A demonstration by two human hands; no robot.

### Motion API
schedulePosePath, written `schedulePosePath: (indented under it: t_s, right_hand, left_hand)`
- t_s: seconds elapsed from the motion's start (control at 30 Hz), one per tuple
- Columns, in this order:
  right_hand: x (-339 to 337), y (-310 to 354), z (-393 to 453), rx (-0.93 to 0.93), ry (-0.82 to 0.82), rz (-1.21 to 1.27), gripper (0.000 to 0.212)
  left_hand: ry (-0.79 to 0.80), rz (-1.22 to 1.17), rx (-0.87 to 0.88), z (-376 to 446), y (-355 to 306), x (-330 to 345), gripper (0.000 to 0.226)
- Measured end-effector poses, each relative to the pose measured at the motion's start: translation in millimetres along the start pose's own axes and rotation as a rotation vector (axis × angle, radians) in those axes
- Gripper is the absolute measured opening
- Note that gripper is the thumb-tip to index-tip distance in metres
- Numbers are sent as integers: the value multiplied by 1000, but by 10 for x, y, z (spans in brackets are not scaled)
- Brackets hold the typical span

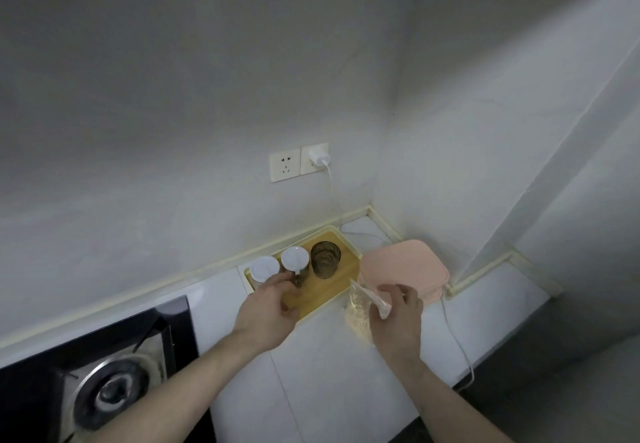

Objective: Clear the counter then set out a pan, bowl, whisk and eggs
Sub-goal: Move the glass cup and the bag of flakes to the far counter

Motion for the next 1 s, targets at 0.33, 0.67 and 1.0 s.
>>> schedulePosePath:
  t_s: [0.33,0.67,1.0]
  right_hand:
    - [181,735,-942,-128,642,256,40]
    - [386,1329,-2238,-385,1179,228,35]
    - [473,2679,-4172,-789,1534,199,43]
  left_hand:
    - [-107,-53,-258,-1744,402,20,43]
    - [-296,-52,-688,-4199,518,-70,47]
    - [-558,31,-1049,-6540,616,-357,50]
Point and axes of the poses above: each hand's wrist, its own z-axis towards the middle knuckle, its own x-axis out of the palm, y = z × x, the point moved 2 cm from there along z, towards the middle knuckle, and after that the axes turned 9 degrees about z, right-handed, at the moved point
